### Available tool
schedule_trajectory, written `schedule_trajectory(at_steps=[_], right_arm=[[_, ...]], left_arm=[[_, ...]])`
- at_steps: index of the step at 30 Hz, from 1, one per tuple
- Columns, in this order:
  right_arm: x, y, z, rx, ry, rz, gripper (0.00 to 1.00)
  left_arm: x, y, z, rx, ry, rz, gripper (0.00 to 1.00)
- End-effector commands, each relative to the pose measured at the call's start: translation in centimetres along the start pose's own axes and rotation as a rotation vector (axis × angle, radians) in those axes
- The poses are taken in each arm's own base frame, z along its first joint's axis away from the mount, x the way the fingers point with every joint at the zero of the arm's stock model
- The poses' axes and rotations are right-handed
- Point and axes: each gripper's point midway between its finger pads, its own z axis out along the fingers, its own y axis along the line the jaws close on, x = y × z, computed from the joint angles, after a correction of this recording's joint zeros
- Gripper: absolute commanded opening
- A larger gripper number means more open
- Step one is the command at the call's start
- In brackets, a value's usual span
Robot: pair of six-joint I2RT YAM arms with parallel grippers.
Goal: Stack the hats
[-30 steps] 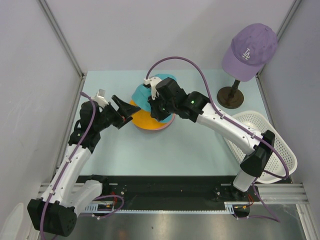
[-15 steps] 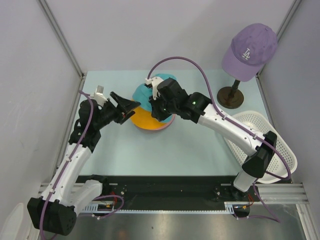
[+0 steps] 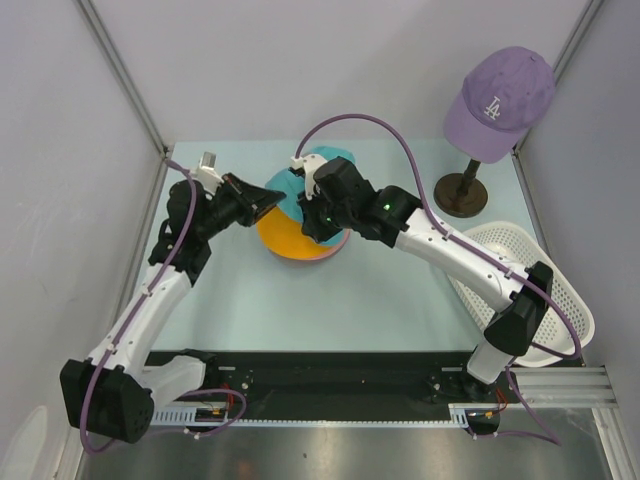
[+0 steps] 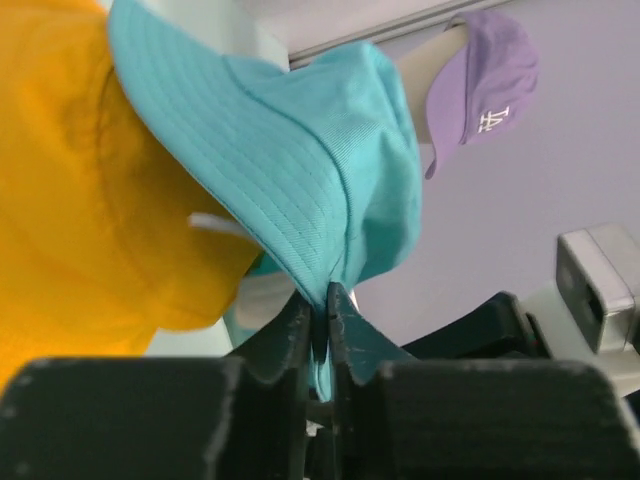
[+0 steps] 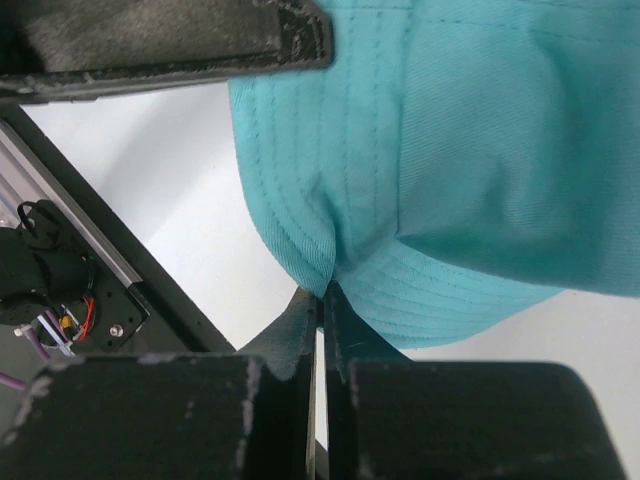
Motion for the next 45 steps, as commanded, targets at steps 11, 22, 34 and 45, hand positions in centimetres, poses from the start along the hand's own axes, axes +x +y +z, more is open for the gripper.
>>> schedule_trajectory(at_steps=[11, 22, 34, 45], right_arm=[[-2.2, -0.2, -1.2, 0.034, -0.080, 0.001, 0.22], [-3.8, -2.6, -6.3, 0.082, -0.150, 0.050, 0.88], [-7.9, -7.9, -9.7, -0.105, -0.367, 0.308, 0.83], [-4.7, -11.0, -3.4, -0.220, -0.323, 0.404, 0.61]], left_arm=[[-5.2, -1.9, -0.4, -0.055, -0.081, 0.319, 0.00], [-4.1, 6.1, -1.7, -0.138, 0.011, 0.217, 0.00], [-2.4, 13.5, -3.3, -0.263, 0.063, 0.188, 0.00], [-1.3, 15.8, -2.5, -0.216, 0.113, 0.225, 0.00]])
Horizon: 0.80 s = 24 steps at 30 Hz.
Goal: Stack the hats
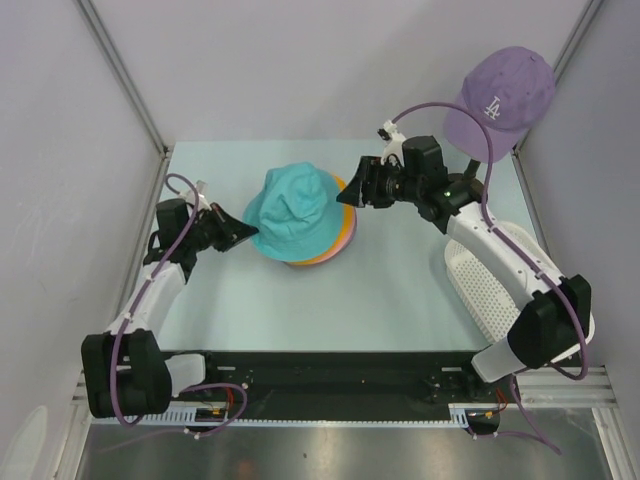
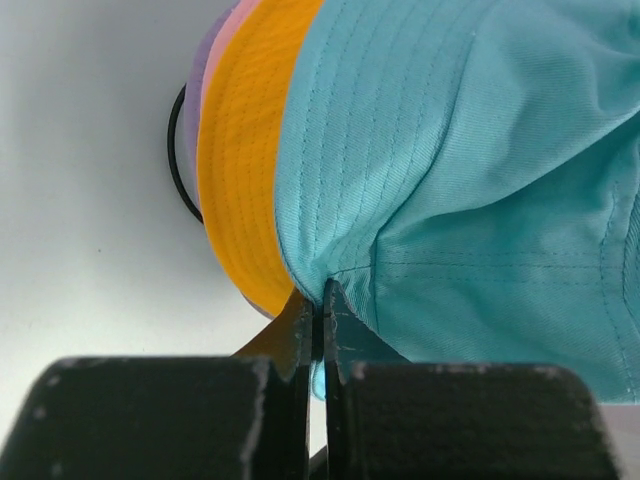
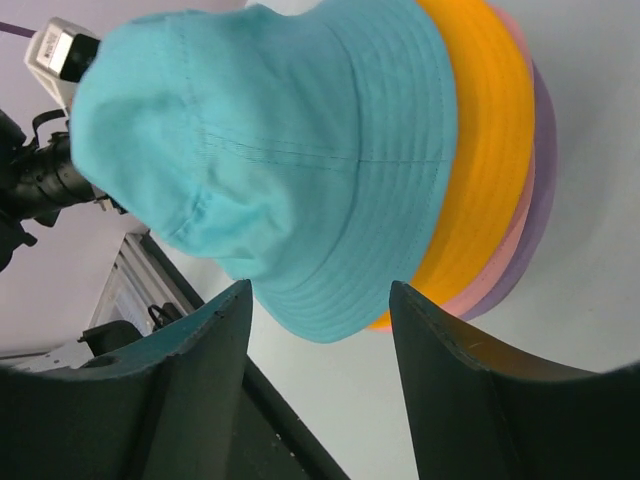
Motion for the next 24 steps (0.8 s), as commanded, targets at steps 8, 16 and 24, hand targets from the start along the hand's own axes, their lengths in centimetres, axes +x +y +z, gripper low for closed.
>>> schedule_trajectory(at_steps=[8, 16, 24], right_arm=[[0.5, -2.3, 3.2, -0.153, 0.001, 0.025, 0.57], [3.3, -4.1, 4.5, -0.186, 0.052, 0.065, 0.61], [4.7, -3.9, 5.3, -0.272, 0.061, 0.073, 0.65]], left_arm=[[-1.0, 0.0, 0.7, 0.049, -0.015, 0.082, 0.00], [-1.2, -0.2, 0.8, 0.056, -0.018, 0.076, 0.00], [-1.9, -0.7, 1.0, 0.083, -0.035, 0.090, 0.00]])
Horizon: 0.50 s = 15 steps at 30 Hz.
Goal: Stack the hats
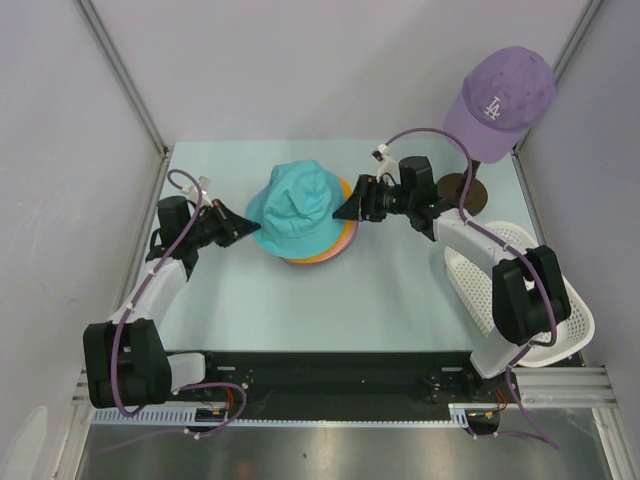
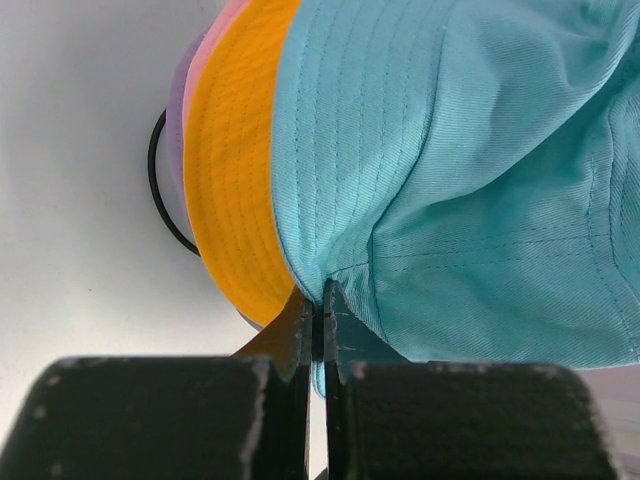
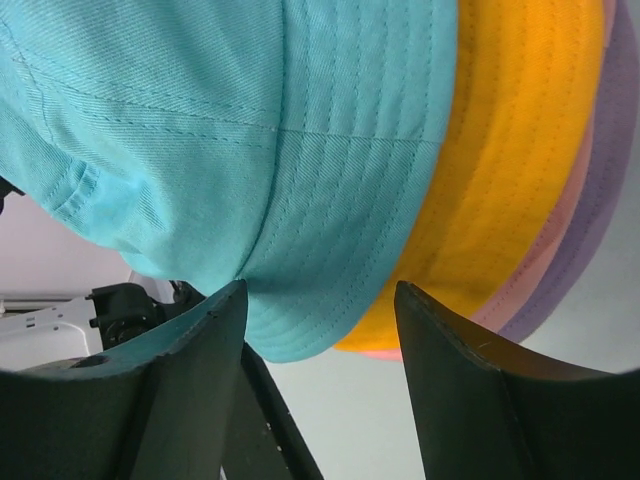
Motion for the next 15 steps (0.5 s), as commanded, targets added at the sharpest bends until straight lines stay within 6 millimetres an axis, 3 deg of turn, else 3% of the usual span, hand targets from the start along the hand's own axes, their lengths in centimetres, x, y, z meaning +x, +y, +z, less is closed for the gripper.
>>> schedule_trajectory(at_steps=[1, 4, 7, 9, 10, 13, 15], right_arm=[[-0.7, 1.1, 0.5, -0.102, -0.028, -0.029, 0.65], [-0.3, 1.0, 0.7, -0.117, -0.026, -0.023, 0.65], [-0.7, 1.5, 0.6, -0.133, -0.046, -0.027, 0.55], [-0.8, 1.4, 0.5, -0.125, -0.047, -0.018, 0.44], [-0.9, 1.5, 0.5, -0.123, -0.046, -0.012, 0.30], [-0.7, 1.5, 0.2, -0.107, -0.038, 0.006, 0.05], [-0.5, 1.5, 0.0, -0.092, -0.037, 0.016, 0.00]], left_arm=[[-1.2, -0.2, 0.1, 0.014, -0.033, 0.039, 0.00], [-1.3, -0.4, 0.1, 0.018, -0.034, 0.043, 0.00], [-1.4, -0.3, 0.2, 0.022, -0.029, 0.045, 0.00], [-1.4, -0.4, 0.2, 0.026, -0.027, 0.050, 0.00], [-1.6, -0.5, 0.3, 0.030, -0.030, 0.056, 0.00], [-1.9, -0.8, 0.4, 0.044, -0.030, 0.066, 0.00], [-2.6, -1.3, 0.4, 0.057, -0.047, 0.078, 0.00]])
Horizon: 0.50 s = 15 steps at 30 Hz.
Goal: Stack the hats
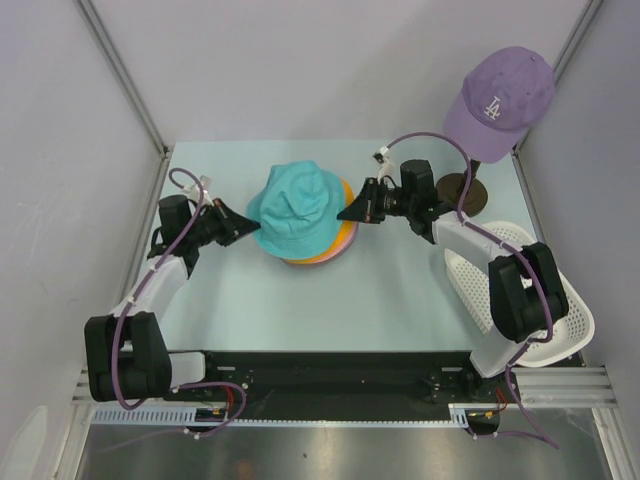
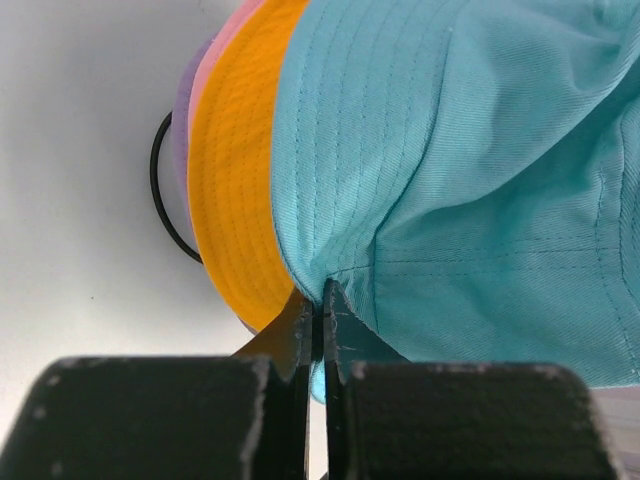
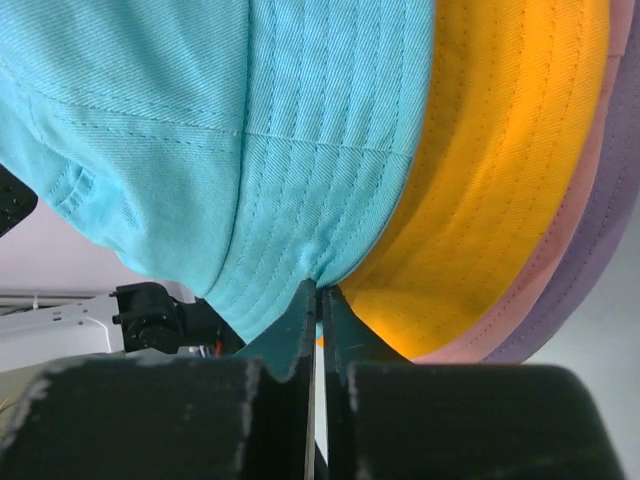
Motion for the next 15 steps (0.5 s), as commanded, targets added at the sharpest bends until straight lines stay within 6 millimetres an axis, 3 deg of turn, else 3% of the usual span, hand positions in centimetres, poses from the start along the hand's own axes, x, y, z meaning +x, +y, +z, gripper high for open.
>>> schedule_trajectory(at_steps=[1, 8, 10, 15], right_arm=[[-1.0, 1.6, -0.9, -0.010, -0.035, -0.023, 0.00], [-2.0, 2.1, -2.9, 0.076, -0.091, -0.037, 0.00], [-2.1, 1.3, -3.3, 0.126, -0.107, -0.027, 0.00], [0.5, -2.0, -2.9, 0.206, -0.027, 0.039, 0.00]], left_arm=[[-2.7, -1.9, -0.1, 0.057, -0.058, 0.082, 0.00], [-3.4, -2.2, 0.4, 0.086, -0.070, 0.078, 0.00], [-3.1, -1.3, 0.9, 0.067, -0.060, 0.059, 0.00], [-2.1, 0.8, 2.2, 0.039, -0.013, 0.004, 0.00]])
